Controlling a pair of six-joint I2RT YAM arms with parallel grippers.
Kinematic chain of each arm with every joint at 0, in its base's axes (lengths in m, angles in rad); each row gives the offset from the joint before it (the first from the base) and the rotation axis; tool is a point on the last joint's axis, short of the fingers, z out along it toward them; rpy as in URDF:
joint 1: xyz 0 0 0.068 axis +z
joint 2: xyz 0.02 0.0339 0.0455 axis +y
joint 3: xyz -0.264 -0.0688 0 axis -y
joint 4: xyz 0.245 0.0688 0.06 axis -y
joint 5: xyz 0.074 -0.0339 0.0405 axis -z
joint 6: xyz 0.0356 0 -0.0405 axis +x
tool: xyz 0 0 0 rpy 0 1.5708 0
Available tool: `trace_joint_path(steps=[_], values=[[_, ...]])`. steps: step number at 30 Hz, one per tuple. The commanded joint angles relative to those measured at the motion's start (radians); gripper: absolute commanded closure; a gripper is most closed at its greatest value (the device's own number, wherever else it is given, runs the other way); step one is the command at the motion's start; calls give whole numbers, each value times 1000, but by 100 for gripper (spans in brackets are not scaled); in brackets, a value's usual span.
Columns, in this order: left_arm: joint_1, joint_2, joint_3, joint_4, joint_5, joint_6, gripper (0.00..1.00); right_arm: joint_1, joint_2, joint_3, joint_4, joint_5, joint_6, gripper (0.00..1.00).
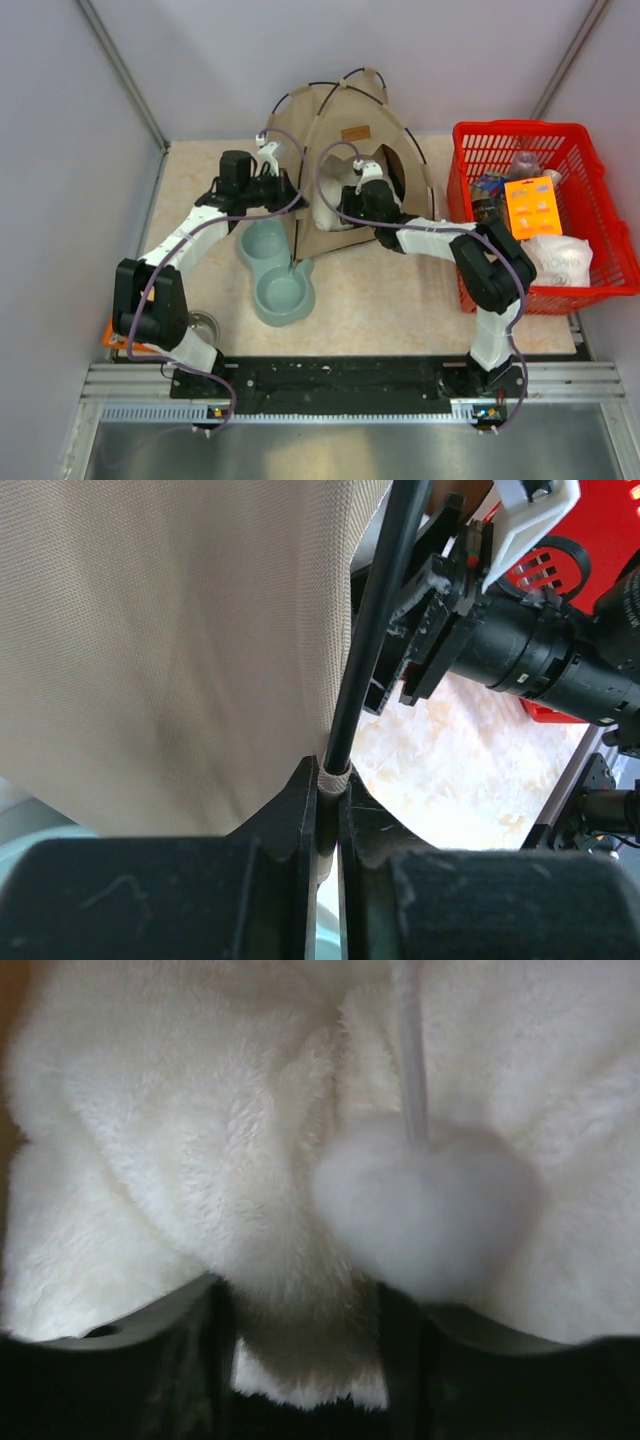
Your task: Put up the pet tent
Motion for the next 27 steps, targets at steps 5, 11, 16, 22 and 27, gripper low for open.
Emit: trace_joint_path(steps=[5,11,16,22,27], values=[[22,-27,14,-17,-3,-100,57,10,-242,109,-303,-3,34,21],[31,-120,-32,10,-83,-151,40,8,-386,154,-576,12,51,15],[34,-240,-93,-60,-279,-217,36,2,-515,85,-705,104,76,16],[34,-390,-234,-295,-570,-306,34,-18,-603,23,-774,134,99,16],[34,-438,-331,-450,-658,-373,34,-19,-612,34,-862,141,122,14]])
